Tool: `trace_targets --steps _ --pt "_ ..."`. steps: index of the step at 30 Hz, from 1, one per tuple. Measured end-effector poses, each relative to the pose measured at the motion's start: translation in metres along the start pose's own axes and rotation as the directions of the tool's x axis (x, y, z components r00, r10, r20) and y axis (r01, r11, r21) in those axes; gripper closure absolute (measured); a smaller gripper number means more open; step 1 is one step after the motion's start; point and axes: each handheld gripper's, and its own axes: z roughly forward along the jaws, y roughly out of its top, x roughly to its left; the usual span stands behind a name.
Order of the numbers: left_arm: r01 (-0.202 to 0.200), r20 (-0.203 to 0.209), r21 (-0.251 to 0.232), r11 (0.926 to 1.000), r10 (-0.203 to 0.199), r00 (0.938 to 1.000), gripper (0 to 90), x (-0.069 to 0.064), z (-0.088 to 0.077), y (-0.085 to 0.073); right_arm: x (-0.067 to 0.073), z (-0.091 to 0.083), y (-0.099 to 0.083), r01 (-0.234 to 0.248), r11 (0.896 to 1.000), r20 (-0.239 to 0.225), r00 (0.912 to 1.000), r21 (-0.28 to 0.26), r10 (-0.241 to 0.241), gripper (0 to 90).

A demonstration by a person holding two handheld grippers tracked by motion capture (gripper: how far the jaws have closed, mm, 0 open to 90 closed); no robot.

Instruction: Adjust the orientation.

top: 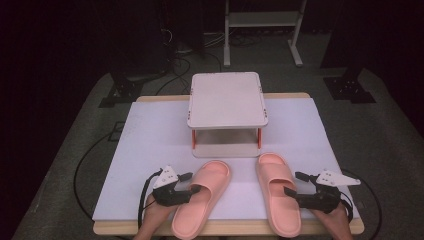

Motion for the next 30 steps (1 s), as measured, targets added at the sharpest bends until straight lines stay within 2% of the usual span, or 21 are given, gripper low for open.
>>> trace_targets --steps 7,16,20,30 --pt "-0.014 -0.003 0.023 0.9996 0.015 0.9999 47.1 -0.0006 0.001 -0.0009 0.0011 0.0069 -0.0004 0.01 0.999 0.021 0.9997 0.031 -0.011 31.5" --pt "0.0 -0.016 0.042 0.9991 0.0 0.9999 51.2 0.0021 0.0009 -0.003 0.0006 0.0082 -0.0016 0.02 0.999 0.075 0.9969 0.033 -0.022 43.8" --pt "0.001 -0.032 0.041 0.9991 0.0 0.9995 54.4 0.0017 0.0007 -0.0032 0.001 0.0085 -0.0015 0.027 0.999 0.104 0.9942 0.034 -0.031 49.6" --pt "-0.011 -0.051 0.03 0.9995 0.012 0.9986 63.3 0.0006 -0.0013 -0.0035 0.0012 0.0064 -0.0008 0.019 0.999 0.129 0.9913 0.032 -0.023 59.0"
